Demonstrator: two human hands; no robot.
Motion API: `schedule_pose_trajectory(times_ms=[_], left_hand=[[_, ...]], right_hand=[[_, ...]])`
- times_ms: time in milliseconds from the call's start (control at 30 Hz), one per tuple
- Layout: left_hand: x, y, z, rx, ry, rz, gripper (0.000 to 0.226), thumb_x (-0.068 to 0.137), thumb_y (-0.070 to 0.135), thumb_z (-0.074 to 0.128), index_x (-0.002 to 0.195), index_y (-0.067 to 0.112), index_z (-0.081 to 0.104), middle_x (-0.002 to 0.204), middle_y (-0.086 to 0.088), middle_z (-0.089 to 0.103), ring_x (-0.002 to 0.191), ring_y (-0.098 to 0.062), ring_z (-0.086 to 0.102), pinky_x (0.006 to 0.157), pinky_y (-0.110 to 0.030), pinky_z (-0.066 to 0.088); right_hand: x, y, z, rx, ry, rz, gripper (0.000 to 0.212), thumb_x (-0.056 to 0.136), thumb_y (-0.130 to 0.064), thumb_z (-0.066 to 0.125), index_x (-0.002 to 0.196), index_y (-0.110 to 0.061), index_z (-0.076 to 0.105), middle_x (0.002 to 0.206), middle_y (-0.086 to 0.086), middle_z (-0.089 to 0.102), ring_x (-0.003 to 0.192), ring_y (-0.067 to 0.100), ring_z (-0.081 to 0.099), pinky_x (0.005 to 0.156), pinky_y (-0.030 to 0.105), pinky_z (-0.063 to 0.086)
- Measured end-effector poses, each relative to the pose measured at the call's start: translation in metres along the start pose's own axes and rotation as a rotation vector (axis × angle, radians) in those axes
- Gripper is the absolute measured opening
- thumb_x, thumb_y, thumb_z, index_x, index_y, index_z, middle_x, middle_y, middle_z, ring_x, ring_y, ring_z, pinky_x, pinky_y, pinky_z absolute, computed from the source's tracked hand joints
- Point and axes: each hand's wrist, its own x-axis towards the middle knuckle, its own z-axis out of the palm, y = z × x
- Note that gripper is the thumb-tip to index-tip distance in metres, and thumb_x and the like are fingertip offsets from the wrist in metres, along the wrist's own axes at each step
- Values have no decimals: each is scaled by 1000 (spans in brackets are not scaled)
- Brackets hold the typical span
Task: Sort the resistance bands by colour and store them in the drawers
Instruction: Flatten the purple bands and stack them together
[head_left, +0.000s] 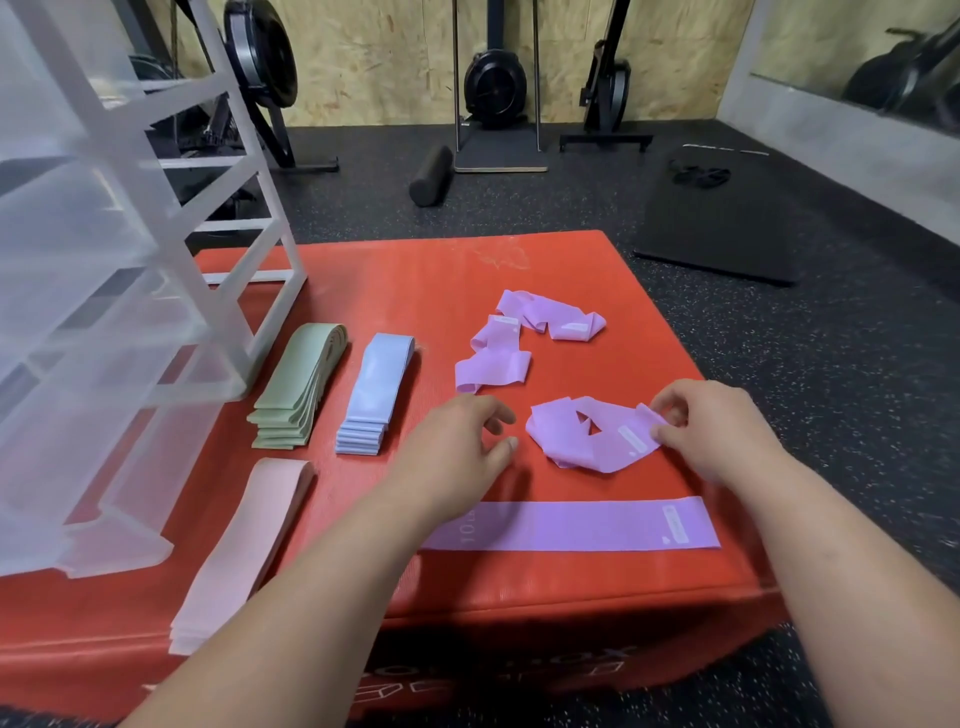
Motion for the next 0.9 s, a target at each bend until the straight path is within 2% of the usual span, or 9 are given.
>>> schedule_pose_trajectory(times_ms=[133, 233, 333, 433, 533, 633, 700, 767, 900], left_hand=[[2, 5, 0, -32, 12, 9, 22, 97, 36, 67, 119, 33, 69, 106, 15, 65, 82, -8, 64, 83, -39, 55], [4, 10, 0, -75, 52, 14, 21, 97, 32, 67, 117, 33, 69, 105, 16, 65, 79, -6, 64, 82, -37, 55], [5, 15, -1, -137, 94, 19, 22, 97, 31, 68, 120, 33, 69, 108, 17, 66, 83, -4, 63, 83, -32, 53], [7, 20, 0, -228, 127, 40, 30, 97, 32, 71, 127, 33, 68, 120, 19, 67, 98, -3, 64, 85, -26, 49], [8, 30, -5, -360, 134, 68, 41, 98, 33, 72, 139, 32, 64, 134, 22, 65, 119, 1, 60, 94, -25, 48], [7, 41, -16, -469, 149, 130, 39, 101, 30, 70, 140, 32, 64, 135, 25, 66, 129, 4, 57, 102, -24, 47], [7, 46, -23, -514, 159, 157, 31, 101, 24, 70, 132, 30, 69, 126, 24, 71, 122, 3, 62, 98, -20, 47], [8, 46, -26, -501, 154, 160, 22, 98, 19, 73, 120, 27, 74, 109, 21, 75, 108, 2, 67, 91, -16, 46], [9, 28, -22, -409, 92, 139, 9, 94, 22, 77, 98, 28, 72, 89, 10, 74, 90, -11, 69, 88, -36, 54]], right_hand=[[3, -14, -8, 123, 105, -65, 14, 86, -19, 80, 91, -32, 78, 82, -14, 74, 81, 1, 66, 69, 19, 44], [1, -33, -22, 182, 180, -148, 10, 90, -26, 78, 94, -35, 79, 86, -18, 74, 84, 0, 67, 73, 19, 45], [-4, -49, -32, 234, 224, -225, 11, 92, -29, 75, 94, -38, 78, 93, -20, 73, 87, -1, 65, 77, 11, 42], [-9, -62, -35, 415, 177, -267, 12, 93, -22, 76, 97, -33, 80, 94, -16, 76, 85, 2, 69, 84, 26, 55], [-16, -76, -35, 602, 82, -324, 13, 94, -16, 76, 102, -25, 80, 93, -9, 78, 84, 11, 71, 86, 44, 60], [-24, -92, -37, 703, 31, -408, 14, 94, -11, 76, 105, -21, 80, 94, -5, 79, 84, 12, 71, 85, 43, 60], [-29, -101, -38, 757, 8, -450, 15, 94, -7, 75, 104, -18, 79, 93, -3, 79, 83, 11, 71, 84, 40, 60], [-31, -106, -37, 785, 45, -478, 15, 94, -5, 74, 102, -17, 79, 92, -1, 78, 82, 14, 70, 83, 45, 60], [-33, -109, -32, 817, 168, -472, 15, 95, -7, 74, 103, -18, 79, 93, 0, 78, 88, 28, 73, 85, 56, 60]])
